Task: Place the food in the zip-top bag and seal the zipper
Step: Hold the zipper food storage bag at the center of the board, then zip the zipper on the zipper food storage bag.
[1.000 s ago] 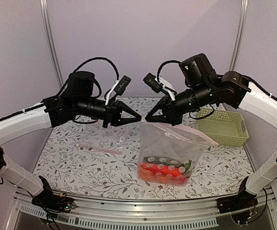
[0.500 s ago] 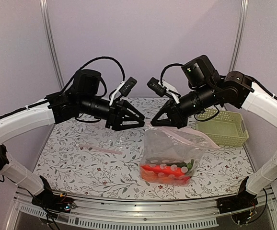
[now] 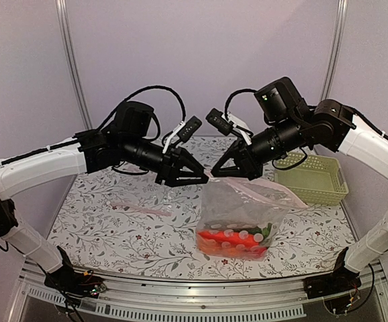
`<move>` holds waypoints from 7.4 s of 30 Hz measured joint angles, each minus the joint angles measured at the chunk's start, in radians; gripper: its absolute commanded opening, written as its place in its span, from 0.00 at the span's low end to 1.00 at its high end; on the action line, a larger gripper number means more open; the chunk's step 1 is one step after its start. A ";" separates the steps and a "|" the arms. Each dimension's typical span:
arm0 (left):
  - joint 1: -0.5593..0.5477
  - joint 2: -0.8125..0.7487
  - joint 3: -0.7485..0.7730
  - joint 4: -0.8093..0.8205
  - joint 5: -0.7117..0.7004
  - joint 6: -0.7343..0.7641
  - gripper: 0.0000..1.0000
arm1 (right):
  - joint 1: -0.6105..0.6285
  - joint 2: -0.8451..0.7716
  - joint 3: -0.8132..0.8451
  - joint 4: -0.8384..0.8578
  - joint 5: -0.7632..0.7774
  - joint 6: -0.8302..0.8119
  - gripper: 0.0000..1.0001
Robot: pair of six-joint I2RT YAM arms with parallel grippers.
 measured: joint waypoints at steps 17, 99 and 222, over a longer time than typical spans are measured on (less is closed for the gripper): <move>-0.008 0.003 0.011 0.001 -0.008 -0.021 0.00 | -0.001 0.000 0.000 -0.001 0.007 0.000 0.00; 0.183 -0.151 -0.074 -0.055 -0.116 -0.059 0.00 | 0.000 -0.001 -0.021 0.079 0.093 0.000 0.00; 0.589 -0.334 -0.230 -0.056 -0.084 -0.137 0.07 | -0.002 -0.015 -0.027 0.020 0.121 0.009 0.12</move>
